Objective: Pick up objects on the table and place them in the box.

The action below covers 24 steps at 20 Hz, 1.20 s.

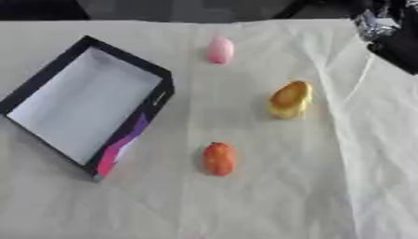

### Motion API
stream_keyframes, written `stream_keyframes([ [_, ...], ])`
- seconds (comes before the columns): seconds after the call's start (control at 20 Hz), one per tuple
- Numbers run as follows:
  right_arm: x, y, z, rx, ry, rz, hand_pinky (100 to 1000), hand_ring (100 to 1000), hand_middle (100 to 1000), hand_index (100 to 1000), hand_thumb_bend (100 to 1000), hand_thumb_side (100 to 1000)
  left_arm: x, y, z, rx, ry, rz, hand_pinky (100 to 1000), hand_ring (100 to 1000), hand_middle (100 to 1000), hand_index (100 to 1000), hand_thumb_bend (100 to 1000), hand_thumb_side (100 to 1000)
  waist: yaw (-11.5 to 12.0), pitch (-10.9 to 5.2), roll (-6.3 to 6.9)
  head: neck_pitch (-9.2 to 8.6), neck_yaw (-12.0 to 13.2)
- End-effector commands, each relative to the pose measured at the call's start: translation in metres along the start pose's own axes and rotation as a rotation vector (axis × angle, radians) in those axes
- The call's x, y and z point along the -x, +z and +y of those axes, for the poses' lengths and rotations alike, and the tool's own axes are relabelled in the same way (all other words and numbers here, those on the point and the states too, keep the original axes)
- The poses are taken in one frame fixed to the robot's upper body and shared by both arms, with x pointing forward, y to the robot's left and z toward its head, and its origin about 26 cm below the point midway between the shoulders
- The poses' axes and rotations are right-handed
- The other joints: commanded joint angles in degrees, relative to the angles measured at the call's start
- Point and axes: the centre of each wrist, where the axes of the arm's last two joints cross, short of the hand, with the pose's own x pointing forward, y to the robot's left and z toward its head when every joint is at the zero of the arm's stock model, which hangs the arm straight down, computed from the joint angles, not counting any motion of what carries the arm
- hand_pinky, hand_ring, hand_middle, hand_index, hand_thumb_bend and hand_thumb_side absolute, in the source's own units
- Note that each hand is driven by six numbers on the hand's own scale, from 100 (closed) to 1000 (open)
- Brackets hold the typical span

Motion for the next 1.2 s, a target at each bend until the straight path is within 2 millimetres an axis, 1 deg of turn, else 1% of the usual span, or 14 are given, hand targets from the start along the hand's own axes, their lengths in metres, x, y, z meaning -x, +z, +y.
stream_keyframes([
  [0.05, -0.015, -0.008, -0.031, -0.109, 0.233, -0.061, 922, 886, 919, 910, 100, 536, -0.006, -0.006, 0.007, 0.01, -0.029, -0.027, 849, 734, 792, 907, 173, 694, -0.1, -1.18, -0.9, -0.07, 0.3],
  [0.15, -0.016, -0.01, -0.039, -0.168, 0.32, -0.065, 919, 885, 916, 907, 100, 517, -0.006, -0.005, 0.007, 0.013, -0.032, -0.026, 849, 734, 792, 907, 173, 695, -0.2, -1.26, -1.04, -0.07, 0.2],
  [0.25, -0.015, -0.011, -0.044, -0.223, 0.369, -0.065, 916, 886, 915, 911, 100, 451, -0.006, -0.005, 0.007, 0.016, -0.031, -0.024, 849, 734, 792, 906, 173, 696, -0.1, -1.26, -1.14, -0.07, 0.0],
  [0.35, -0.014, -0.011, -0.045, -0.282, 0.402, -0.063, 915, 888, 918, 911, 100, 435, -0.006, -0.005, 0.007, 0.019, -0.031, -0.022, 849, 733, 792, 906, 172, 697, 0.0, -1.21, -1.19, -0.07, -0.1],
  [0.4, -0.013, -0.011, -0.046, -0.319, 0.414, -0.062, 915, 889, 916, 913, 100, 387, -0.006, -0.005, 0.007, 0.021, -0.032, -0.022, 849, 733, 792, 906, 172, 697, 0.1, -1.19, -1.22, -0.07, -0.2],
  [0.5, -0.012, -0.011, -0.047, -0.397, 0.439, -0.06, 915, 891, 920, 915, 100, 388, -0.006, -0.005, 0.007, 0.022, -0.032, -0.022, 849, 733, 792, 906, 171, 697, 0.2, -1.15, -1.28, -0.07, -0.3],
  [0.55, -0.011, -0.011, -0.048, -0.435, 0.45, -0.061, 916, 893, 922, 916, 100, 357, -0.006, -0.005, 0.007, 0.023, -0.032, -0.022, 849, 733, 792, 906, 171, 698, 0.3, -1.14, -1.31, -0.07, -0.4],
  [0.6, -0.011, -0.012, -0.049, -0.466, 0.457, -0.064, 916, 893, 923, 916, 100, 354, -0.005, -0.005, 0.006, 0.024, -0.031, -0.021, 849, 733, 792, 906, 171, 698, 0.3, -1.14, -1.33, -0.07, -0.4],
  [0.65, -0.012, -0.013, -0.049, -0.494, 0.462, -0.069, 917, 895, 925, 918, 100, 320, -0.005, -0.005, 0.006, 0.025, -0.031, -0.02, 849, 733, 791, 906, 170, 699, 0.4, -1.13, -1.36, -0.07, -0.4],
  [0.7, -0.012, -0.014, -0.05, -0.517, 0.465, -0.073, 917, 895, 925, 917, 100, 316, -0.005, -0.005, 0.006, 0.026, -0.031, -0.019, 848, 733, 791, 906, 171, 699, 0.4, -1.14, -1.38, -0.07, -0.5],
  [0.75, -0.012, -0.015, -0.05, -0.54, 0.47, -0.078, 918, 896, 927, 916, 100, 256, -0.005, -0.005, 0.006, 0.027, -0.03, -0.019, 849, 733, 792, 906, 171, 699, 0.4, -1.14, -1.41, -0.07, -0.5],
  [0.85, -0.011, -0.017, -0.05, -0.574, 0.469, -0.081, 919, 897, 929, 917, 100, 246, -0.005, -0.005, 0.006, 0.028, -0.029, -0.018, 849, 733, 791, 906, 171, 699, 0.5, -1.13, -1.46, -0.07, -0.6],
  [1.05, -0.008, -0.019, -0.047, -0.602, 0.449, -0.08, 919, 892, 921, 912, 100, 180, -0.004, -0.004, 0.005, 0.031, -0.027, -0.013, 849, 732, 791, 906, 170, 703, 0.8, -1.04, -1.49, -0.07, -0.7],
  [1.2, -0.005, -0.019, -0.041, -0.62, 0.435, -0.078, 919, 890, 921, 913, 100, 187, -0.004, -0.004, 0.004, 0.032, -0.024, -0.01, 849, 732, 791, 905, 169, 704, 0.9, -0.95, -1.52, -0.07, -0.8],
])
